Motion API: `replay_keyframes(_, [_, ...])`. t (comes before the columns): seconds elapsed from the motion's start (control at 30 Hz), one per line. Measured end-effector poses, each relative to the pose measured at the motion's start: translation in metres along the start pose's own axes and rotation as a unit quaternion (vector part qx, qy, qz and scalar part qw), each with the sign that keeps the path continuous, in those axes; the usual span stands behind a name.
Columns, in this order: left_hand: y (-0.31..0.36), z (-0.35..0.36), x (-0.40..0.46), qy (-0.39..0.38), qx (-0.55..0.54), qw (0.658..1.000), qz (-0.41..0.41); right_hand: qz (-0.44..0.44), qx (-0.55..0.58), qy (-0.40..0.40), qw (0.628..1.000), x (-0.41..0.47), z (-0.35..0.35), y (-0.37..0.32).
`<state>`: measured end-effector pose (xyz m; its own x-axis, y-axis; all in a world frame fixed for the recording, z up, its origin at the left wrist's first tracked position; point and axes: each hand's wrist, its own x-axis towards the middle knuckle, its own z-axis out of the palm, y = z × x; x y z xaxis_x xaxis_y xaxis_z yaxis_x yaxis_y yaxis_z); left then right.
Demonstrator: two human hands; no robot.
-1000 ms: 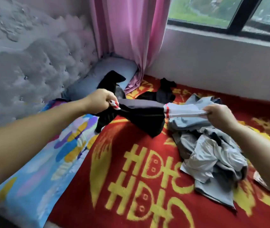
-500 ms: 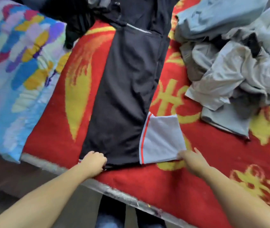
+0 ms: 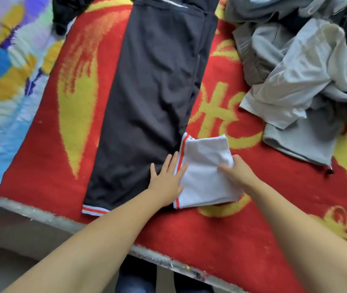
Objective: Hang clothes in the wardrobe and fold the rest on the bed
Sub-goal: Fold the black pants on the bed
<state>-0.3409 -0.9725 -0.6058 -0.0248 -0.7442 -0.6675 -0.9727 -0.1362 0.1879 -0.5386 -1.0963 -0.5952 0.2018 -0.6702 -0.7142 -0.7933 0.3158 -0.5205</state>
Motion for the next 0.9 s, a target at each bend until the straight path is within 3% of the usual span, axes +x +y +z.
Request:
replay_keyframes(0.13, [-0.017,-0.012,-0.005,-0.019,-0.117,0.992,0.053,-0.140,0.051,0.001,0.989,-0.023,0.002,-0.054])
replay_keyframes(0.2, [-0.038,-0.025,-0.014,0.051,-0.227,0.970,0.072,-0.186,0.039,-0.006,0.982,-0.033,0.023,-0.091])
replay_keyframes(0.27, [-0.073,-0.035,-0.025,0.134,-0.260,0.955,0.040,-0.204,0.009,-0.037,0.978,-0.039,0.056,-0.124])
replay_keyframes(0.37, [-0.143,-0.035,-0.044,0.194,-0.177,0.965,-0.004,-0.163,-0.033,-0.162,0.973,-0.045,0.109,-0.150])
replay_keyframes(0.47, [-0.204,-0.023,-0.061,0.083,0.057,0.994,0.048,-0.202,-0.226,-0.169,0.938,-0.041,0.133,-0.134])
replay_keyframes(0.57, [-0.232,-0.013,-0.067,0.005,0.198,0.971,0.134,-0.302,-0.412,-0.186,0.840,-0.047,0.130,-0.100])
replay_keyframes(0.63, [-0.238,-0.009,-0.067,0.042,0.230,0.951,0.201,-0.362,-0.520,-0.182,0.752,-0.059,0.129,-0.081])
replay_keyframes(0.67, [-0.238,-0.009,-0.065,0.068,0.244,0.939,0.232,-0.361,-0.554,-0.171,0.731,-0.064,0.130,-0.075])
replay_keyframes(0.8, [-0.237,-0.002,-0.058,0.043,0.278,0.904,0.321,-0.353,-0.576,-0.129,0.726,-0.063,0.141,-0.066])
replay_keyframes(0.9, [-0.237,0.002,-0.046,-0.022,0.245,0.920,0.305,-0.349,-0.578,-0.101,0.731,-0.059,0.150,-0.064])
